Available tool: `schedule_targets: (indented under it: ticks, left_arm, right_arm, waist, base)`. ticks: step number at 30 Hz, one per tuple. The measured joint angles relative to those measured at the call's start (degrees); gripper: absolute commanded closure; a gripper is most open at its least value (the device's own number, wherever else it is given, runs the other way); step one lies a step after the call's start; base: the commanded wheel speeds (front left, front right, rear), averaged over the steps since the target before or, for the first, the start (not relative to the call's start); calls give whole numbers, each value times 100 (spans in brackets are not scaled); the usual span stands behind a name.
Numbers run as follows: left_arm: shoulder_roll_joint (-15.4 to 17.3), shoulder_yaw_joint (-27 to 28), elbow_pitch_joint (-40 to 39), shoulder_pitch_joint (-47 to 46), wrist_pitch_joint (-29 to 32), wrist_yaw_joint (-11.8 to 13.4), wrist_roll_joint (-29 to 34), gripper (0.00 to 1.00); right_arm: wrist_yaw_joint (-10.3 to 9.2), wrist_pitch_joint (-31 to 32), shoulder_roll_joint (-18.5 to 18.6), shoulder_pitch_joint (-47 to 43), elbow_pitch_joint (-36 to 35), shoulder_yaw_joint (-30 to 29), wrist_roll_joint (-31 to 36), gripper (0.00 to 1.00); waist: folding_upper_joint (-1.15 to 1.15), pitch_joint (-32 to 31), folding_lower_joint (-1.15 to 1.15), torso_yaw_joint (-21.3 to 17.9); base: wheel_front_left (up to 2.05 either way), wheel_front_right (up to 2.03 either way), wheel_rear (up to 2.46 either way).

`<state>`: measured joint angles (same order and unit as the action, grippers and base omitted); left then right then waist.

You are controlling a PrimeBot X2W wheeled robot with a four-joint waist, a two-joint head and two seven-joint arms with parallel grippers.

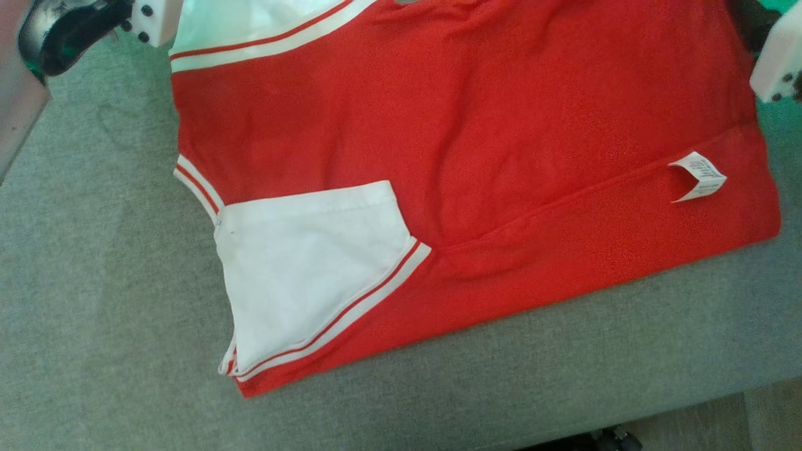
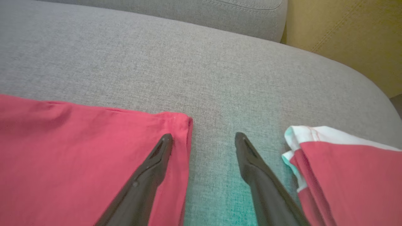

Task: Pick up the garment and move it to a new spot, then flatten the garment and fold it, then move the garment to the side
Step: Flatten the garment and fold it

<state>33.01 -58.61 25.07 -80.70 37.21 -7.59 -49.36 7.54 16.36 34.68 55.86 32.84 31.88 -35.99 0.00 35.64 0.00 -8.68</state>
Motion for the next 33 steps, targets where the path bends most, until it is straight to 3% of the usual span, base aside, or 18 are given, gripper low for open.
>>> schedule_targets:
  ticks: [6, 8, 14, 15, 16, 21, 24, 25, 33]
  left_arm:
    - [9, -207, -30, -45, -37, 0, -108, 100]
    - [19, -248, -29, -49, -56, 0, -155, 100]
    - [48, -350, -14, -71, -124, 0, -216, 100]
    - [49, -380, -4, -90, -145, 0, -240, 100]
    - [49, -413, 1, -114, -155, 0, -261, 100]
    - [59, -503, 45, -154, -212, 0, -312, 100]
    - [75, -584, 64, -161, -258, 0, -370, 100]
    - [82, -611, 67, -165, -260, 0, -370, 100]
    - [172, -827, 73, -304, -743, 0, -327, 100]
  right_arm:
    - [0, 3, -102, 537, 575, 595, 20, 1]
    - [0, -44, -104, 654, 700, 756, 4, 9]
    - [0, -175, -104, 889, 906, 1185, -133, 15]
    - [0, -203, -102, 926, 948, 1265, -162, 20]
    - [0, -222, -97, 957, 978, 1333, -215, 31]
    - [0, -234, -85, 1133, 1087, 1658, -464, 56]
    - [0, -289, -82, 1206, 1118, 1852, -567, 93]
    - [0, -313, -82, 1223, 1129, 1920, -594, 100]
    - [0, -727, -48, 1310, 1300, 2198, -1025, 100]
  waist:
    - [0, 48, 0, 59]
    - [0, 57, 0, 69]
    - [0, 53, 0, 75]
    - [0, 51, 0, 80]
    - [0, 50, 0, 88]
    - [0, 46, 0, 130]
    - [0, 37, 0, 149]
    - [0, 33, 0, 154]
    - [0, -32, 0, 173]
  base:
    - [0, 0, 0]
    - [0, 0, 0]
    - [0, 0, 0]
    - [0, 0, 0]
    - [0, 0, 0]
    - [0, 0, 0]
    - [0, 0, 0]
    - [0, 0, 0]
    - [0, 0, 0]
